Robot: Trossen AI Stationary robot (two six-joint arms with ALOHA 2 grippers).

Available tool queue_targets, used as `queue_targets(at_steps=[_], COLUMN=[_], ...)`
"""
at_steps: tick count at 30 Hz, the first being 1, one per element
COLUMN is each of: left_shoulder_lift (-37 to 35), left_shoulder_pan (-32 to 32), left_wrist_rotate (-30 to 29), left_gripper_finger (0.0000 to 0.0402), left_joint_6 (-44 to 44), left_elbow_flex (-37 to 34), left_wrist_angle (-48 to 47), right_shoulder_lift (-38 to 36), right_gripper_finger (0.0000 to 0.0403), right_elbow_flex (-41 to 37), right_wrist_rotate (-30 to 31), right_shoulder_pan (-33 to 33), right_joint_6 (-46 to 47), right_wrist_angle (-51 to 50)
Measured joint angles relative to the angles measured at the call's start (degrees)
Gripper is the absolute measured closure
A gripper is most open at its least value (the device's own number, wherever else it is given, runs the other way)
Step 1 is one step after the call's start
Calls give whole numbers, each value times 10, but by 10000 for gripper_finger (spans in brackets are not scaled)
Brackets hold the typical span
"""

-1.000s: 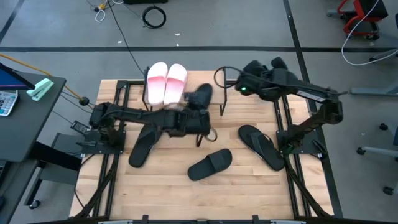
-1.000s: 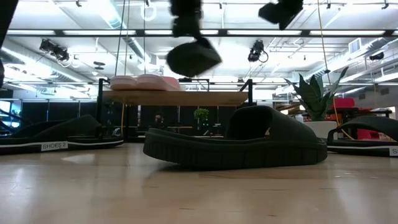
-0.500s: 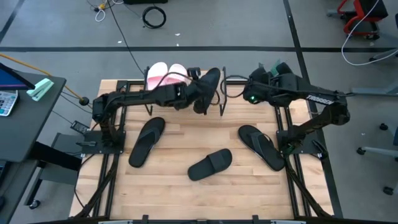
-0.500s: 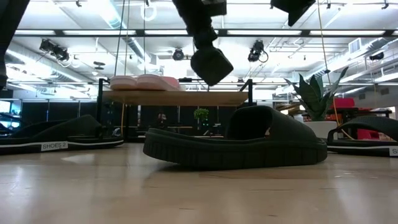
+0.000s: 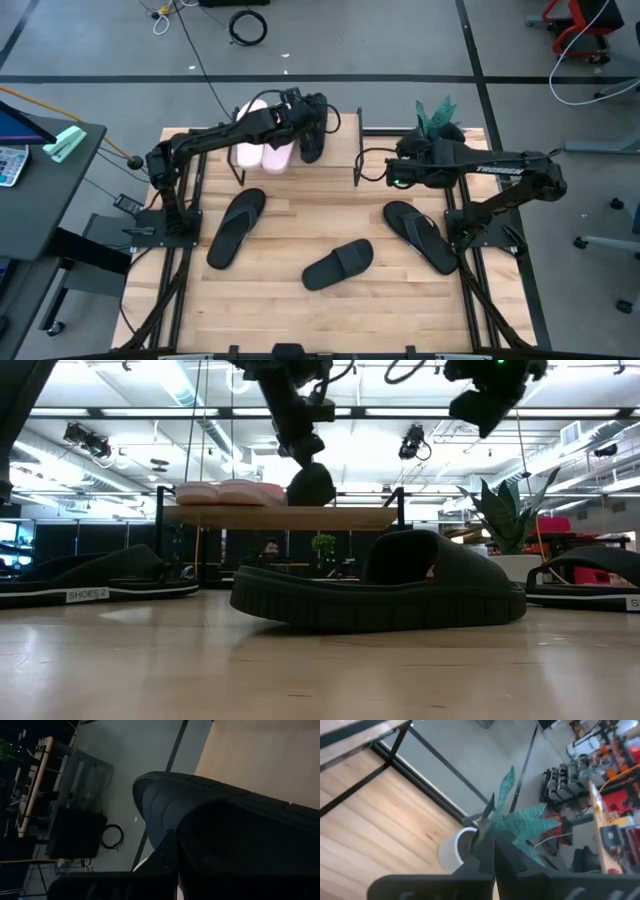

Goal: Pick and place slides into the shelf
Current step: Put the bottom left black slides on the shelf aligned with the pink slides, then put the middle black slides on the shelf aligned with the pink and black slides

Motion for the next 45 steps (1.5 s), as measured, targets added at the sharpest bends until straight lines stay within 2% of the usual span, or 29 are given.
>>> queue_targets(at_steps=[4,13,23,27,30,34,37,42,45], left_shoulder_lift=[0,0,0,0,0,0,0,0,0], left_shoulder_pan=[4,-1,-6,-24,-44,-70,-84,-92,-89], left_wrist_rotate=[1,1,-1,-3,-3,-3,-3,-3,-3], left_gripper_finger=[394,345,285,275,277,289,296,301,300], left_joint_6=[0,-33,-30,-32,-29,-30,-29,-28,-13], left_elbow_flex=[0,0,0,14,53,131,190,259,278], left_wrist_angle=[-2,-12,-10,-12,-41,-104,-140,-147,-147], right_shoulder_lift=[-23,-71,-80,-77,-76,-79,-75,-45,-27], right_gripper_finger=[398,399,399,398,398,400,398,396,395], right_elbow_flex=[-18,-19,-19,-19,-39,-117,-188,-282,-296], right_wrist_rotate=[-11,-12,-12,-43,-64,-102,-158,-272,-311], right_shoulder_pan=[11,56,95,117,148,207,253,311,322], right_joint_6=[18,31,30,30,50,53,40,-87,-169], right_wrist_angle=[0,22,28,28,47,169,328,669,783])
